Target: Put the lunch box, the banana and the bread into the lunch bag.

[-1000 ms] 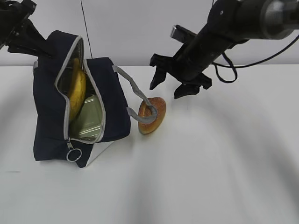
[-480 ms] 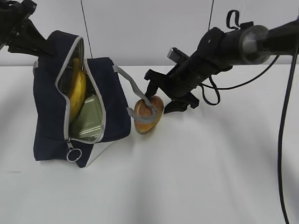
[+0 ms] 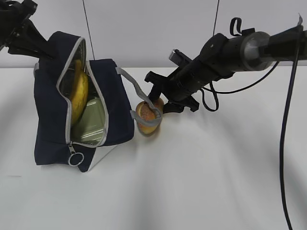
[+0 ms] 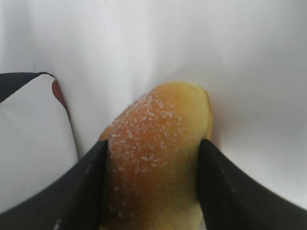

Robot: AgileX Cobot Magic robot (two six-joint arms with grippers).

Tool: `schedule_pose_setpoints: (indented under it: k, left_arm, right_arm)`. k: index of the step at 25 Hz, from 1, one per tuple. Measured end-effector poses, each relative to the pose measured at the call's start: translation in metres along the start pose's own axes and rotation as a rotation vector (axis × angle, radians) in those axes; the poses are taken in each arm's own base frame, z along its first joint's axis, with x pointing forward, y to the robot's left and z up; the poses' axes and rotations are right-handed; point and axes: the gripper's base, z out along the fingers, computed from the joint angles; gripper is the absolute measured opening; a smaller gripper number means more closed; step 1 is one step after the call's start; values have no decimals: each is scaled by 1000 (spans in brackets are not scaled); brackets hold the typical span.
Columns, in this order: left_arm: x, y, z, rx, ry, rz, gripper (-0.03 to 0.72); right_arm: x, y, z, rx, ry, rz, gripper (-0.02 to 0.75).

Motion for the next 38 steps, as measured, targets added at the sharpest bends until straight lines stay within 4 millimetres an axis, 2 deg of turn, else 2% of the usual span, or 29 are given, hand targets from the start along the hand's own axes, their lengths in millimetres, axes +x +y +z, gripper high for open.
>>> schedule_pose_setpoints:
  k: [5,9,11,15,19,24,27,30,32,38]
  left_arm:
    - [0,0,0,0,0,0,-15]
    - [0,0,0,-1,0,0,-15]
    - [0,0,0,-2,1,1,-15]
    - [0,0,0,-2,1,1,-15]
    - [0,0,0,-2,1,1,-15]
    - [0,0,0,-2,1,1,-15]
    - [0,0,0,-2,1,1,-15]
    - [0,0,0,-2,1,1,-15]
    - [0,0,0,-2,1,1,-15]
    - [0,0,0,-2,1,1,-15]
  right_arm:
    - [1,0,0,-1,6,-29,408]
    - [-5,-4,-8,8,2,-51,398]
    - [-11,-7,-18,23,-7,-75,397]
    - [-31,-15,-55,74,-61,-138,397]
    - [-48,-9,-93,109,-88,-220,396]
    - [-52,30,-135,76,-61,-321,396]
    - [-45,63,-155,39,-41,-393,396]
    - [-31,96,-166,0,-14,-470,395]
    - [-18,115,-166,-21,24,-519,395]
    - [37,164,-148,-72,164,-650,395]
